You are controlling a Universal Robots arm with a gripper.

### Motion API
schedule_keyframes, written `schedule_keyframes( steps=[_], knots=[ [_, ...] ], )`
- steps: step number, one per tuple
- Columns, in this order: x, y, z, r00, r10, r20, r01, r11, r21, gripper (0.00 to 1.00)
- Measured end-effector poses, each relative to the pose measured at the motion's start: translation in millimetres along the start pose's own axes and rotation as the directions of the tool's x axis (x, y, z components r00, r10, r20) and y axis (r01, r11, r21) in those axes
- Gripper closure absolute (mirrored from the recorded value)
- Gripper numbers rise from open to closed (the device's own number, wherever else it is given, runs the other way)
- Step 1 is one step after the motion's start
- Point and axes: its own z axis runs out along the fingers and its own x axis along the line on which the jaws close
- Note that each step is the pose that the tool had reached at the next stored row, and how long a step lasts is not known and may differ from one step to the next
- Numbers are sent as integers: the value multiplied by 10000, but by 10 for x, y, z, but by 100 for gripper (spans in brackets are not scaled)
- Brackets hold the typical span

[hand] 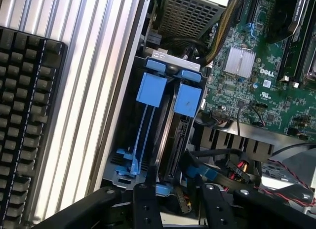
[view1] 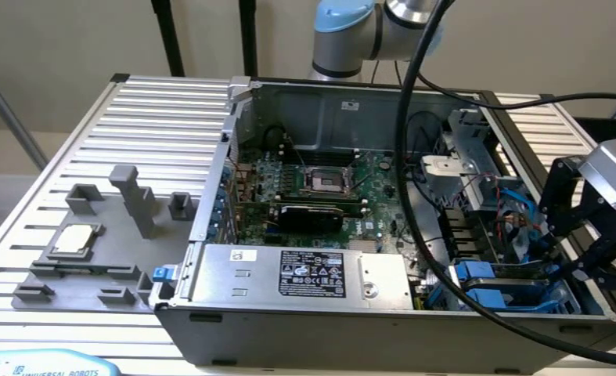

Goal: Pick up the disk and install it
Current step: 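Insert the first disk wire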

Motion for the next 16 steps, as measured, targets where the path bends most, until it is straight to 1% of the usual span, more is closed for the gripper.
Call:
schedule_keyframes(
  steps=[3, 7, 9, 10, 11, 12, 14, 15, 16],
  knots=[
    [-8, -10, 0, 10000, -87, 34, 87, 10000, 0, 62],
    [-18, -22, 2, 9997, -215, 101, 215, 9998, 5, 62],
    [-22, -28, 1, 9995, -279, 128, 278, 9996, 6, 64],
    [-24, -31, 2, 9994, -310, 142, 310, 9995, 7, 71],
    [-26, -35, 2, 9993, -343, 157, 343, 9994, 8, 71],
    [-28, -39, 2, 9991, -376, 171, 376, 9993, 9, 74],
    [-33, -45, 1, 9988, -441, 196, 441, 9990, 10, 74],
    [-38, -47, 1, 9987, -472, 206, 472, 9989, 10, 81],
    [-43, -48, 2, 9985, -502, 213, 502, 9987, 10, 81]
  ],
)
